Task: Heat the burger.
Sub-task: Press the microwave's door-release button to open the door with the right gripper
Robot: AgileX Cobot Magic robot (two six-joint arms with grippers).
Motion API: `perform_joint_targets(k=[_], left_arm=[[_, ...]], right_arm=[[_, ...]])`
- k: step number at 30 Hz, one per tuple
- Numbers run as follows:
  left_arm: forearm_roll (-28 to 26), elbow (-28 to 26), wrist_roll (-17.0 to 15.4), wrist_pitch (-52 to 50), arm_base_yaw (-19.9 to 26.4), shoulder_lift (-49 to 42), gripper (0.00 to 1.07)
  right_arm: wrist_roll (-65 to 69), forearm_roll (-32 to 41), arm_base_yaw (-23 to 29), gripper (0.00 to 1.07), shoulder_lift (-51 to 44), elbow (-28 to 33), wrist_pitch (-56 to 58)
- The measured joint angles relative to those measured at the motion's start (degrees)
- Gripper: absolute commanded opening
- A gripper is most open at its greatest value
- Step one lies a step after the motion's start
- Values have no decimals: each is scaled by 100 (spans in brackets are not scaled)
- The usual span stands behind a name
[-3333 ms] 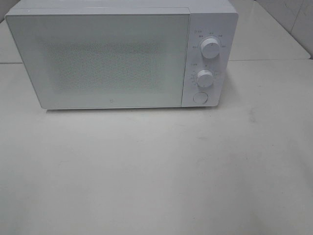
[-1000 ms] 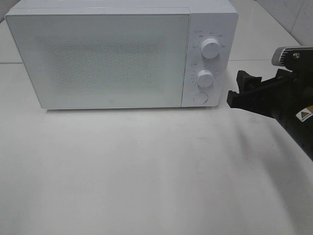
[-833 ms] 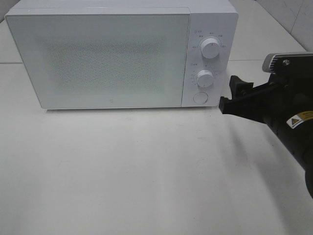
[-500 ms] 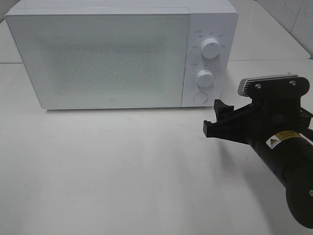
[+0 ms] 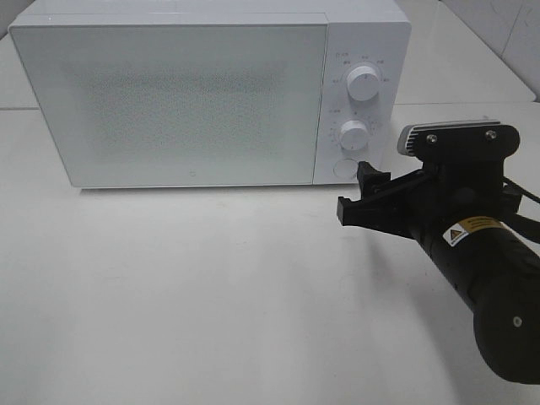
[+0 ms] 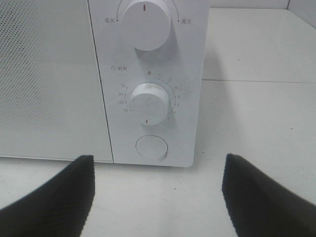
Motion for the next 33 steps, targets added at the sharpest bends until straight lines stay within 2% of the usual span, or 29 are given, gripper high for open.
perform_joint_targets(k=[3, 14, 16, 18, 19, 22, 24, 33], left_arm=[[0, 0, 0, 0, 0, 0, 103], [0, 0, 0, 0, 0, 0, 103], [0, 0, 0, 0, 0, 0, 103], [0, 0, 0, 0, 0, 0, 103], [0, 0, 0, 0, 0, 0, 103], [0, 0, 0, 0, 0, 0, 103], [0, 0, 0, 0, 0, 0, 103], [0, 0, 0, 0, 0, 0, 103]], right_arm=[[189, 6, 0, 71, 0, 0, 6], [2269, 46, 0, 70, 0, 0, 92], [3713, 46, 0, 67, 0, 0, 206], [4039, 46, 0, 66, 0, 0, 246], [4790, 46, 0, 64, 0, 0, 327], [5214, 46, 0, 63, 0, 0, 355], [6669, 34, 0, 56, 0, 0, 395], [8199, 29, 0, 44, 0, -11, 498]])
